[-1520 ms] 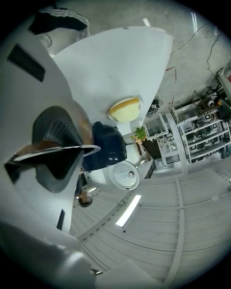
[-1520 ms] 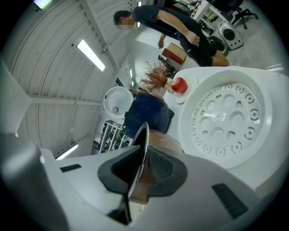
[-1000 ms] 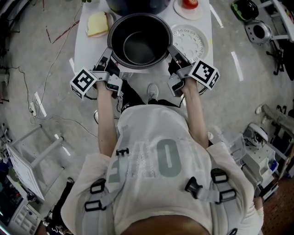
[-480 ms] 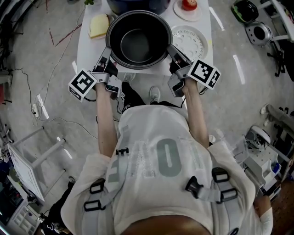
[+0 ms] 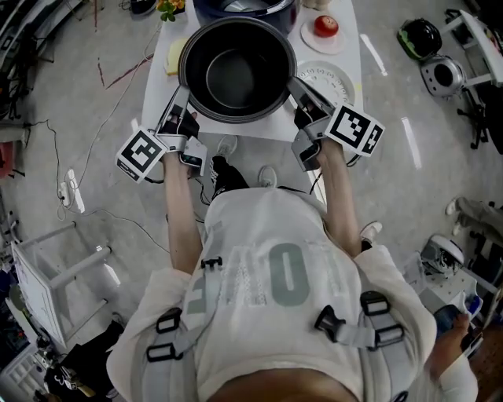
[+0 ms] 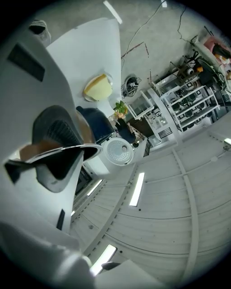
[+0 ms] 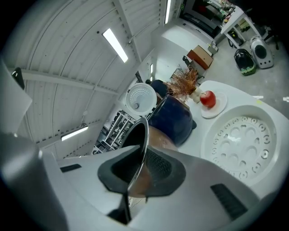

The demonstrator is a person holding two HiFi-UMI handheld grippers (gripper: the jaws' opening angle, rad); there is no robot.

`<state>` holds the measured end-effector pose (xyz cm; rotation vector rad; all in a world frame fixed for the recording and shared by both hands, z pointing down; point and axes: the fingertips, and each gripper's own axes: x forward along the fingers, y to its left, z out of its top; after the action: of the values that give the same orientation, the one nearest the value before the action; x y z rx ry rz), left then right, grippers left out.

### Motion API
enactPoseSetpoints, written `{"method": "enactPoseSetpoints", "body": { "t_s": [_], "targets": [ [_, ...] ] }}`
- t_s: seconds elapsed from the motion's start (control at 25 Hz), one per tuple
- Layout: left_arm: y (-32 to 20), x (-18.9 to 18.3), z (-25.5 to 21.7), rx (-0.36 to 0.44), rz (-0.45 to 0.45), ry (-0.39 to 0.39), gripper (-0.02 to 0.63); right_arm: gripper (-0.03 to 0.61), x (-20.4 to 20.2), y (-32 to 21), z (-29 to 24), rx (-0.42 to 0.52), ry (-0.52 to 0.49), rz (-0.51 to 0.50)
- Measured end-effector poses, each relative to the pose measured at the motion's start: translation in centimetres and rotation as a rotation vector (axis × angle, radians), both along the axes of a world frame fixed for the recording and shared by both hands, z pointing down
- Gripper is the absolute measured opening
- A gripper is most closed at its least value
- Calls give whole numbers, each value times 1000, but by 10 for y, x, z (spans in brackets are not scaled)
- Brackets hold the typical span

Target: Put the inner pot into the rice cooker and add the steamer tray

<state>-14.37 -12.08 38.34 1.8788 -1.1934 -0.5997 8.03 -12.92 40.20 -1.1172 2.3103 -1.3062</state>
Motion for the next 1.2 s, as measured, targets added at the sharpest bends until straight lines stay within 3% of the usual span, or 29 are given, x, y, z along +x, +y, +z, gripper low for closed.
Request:
{"method": "enactPoseSetpoints", "body": {
  "t_s": [0.52, 0.8, 1.2],
  "targets": [
    [1, -6, -85, 210, -7, -75, 41, 52, -8, -8, -97, 248, 91, -36],
    [-18, 3, -147, 339, 35, -213, 42, 61, -4, -26, -147, 374, 172, -8],
    [-87, 6, -197, 405, 100, -351, 44, 61, -1, -83, -208, 478, 227, 55]
  ]
}}
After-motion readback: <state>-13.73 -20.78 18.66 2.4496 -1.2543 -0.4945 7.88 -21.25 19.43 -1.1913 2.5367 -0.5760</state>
